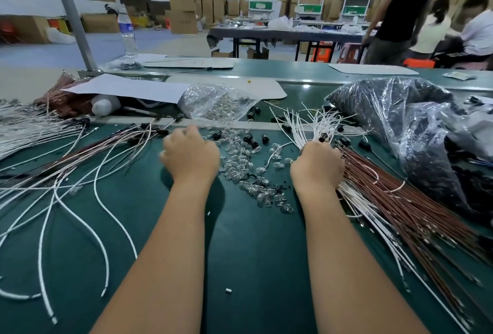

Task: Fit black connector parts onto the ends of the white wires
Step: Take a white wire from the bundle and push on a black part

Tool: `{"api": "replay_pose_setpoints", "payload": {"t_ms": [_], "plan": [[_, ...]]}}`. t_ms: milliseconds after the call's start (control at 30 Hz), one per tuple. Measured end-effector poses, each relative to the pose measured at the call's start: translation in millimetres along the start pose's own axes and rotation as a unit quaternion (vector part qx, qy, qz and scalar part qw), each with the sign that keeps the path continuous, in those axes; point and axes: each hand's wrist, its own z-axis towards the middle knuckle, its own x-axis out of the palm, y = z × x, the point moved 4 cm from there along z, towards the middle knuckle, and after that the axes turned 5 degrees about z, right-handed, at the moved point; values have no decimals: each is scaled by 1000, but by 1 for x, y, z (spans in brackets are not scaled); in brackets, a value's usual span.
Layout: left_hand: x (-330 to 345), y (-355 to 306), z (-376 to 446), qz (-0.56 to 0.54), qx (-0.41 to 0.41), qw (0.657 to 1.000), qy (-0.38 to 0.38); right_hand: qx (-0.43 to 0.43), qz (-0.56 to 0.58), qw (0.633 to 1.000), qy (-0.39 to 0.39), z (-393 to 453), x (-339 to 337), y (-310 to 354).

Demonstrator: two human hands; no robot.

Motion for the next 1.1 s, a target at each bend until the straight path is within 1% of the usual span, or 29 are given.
{"api": "replay_pose_setpoints", "payload": {"t_ms": [33,100,167,200,233,300,333,400,500,567,600,667,700,733,800,867,933,1033,1100], "plan": [[3,-10,-3,-17,51,999,4,-2,-2,1000,-4,0,0,0],[11,-27,-12,-69,136,987,46,-1,5,1000,-11,1,0,0],[20,-36,-19,-89,178,976,93,4,11,999,-33,1,0,1],[22,-37,-20,-83,187,974,100,6,14,998,-53,2,-1,2],[24,-38,-20,-77,195,973,94,3,19,997,-79,2,-2,3],[22,-42,-20,-88,215,971,48,-23,56,991,-123,1,-6,9],[19,-44,-21,-103,229,968,22,-42,88,987,-129,0,-6,13],[13,-50,-24,-121,266,956,-13,-86,157,977,-118,-4,-5,22],[10,-61,-31,-117,334,935,-21,-176,239,947,-123,-12,-5,34],[10,-67,-36,-149,366,918,-12,-224,296,919,-131,-15,-8,40],[10,-69,-38,-186,369,910,-1,-241,321,906,-136,-17,-9,42],[11,-71,-40,-269,350,897,28,-265,359,883,-143,-20,-11,46],[12,-71,-40,-291,340,893,36,-276,372,875,-142,-22,-12,49],[12,-72,-39,-296,336,894,35,-288,381,868,-139,-24,-13,51],[13,-70,-36,-271,336,902,4,-310,380,859,-147,-27,-15,54],[11,-64,-30,-262,314,912,-25,-320,350,862,-181,-27,-19,51],[7,-59,-27,-285,280,916,-22,-304,311,871,-230,-25,-24,45],[5,-56,-28,-324,260,909,41,-268,271,881,-281,-22,-29,37],[7,-53,-28,-330,254,907,64,-231,281,881,-304,-19,-32,29]]}}
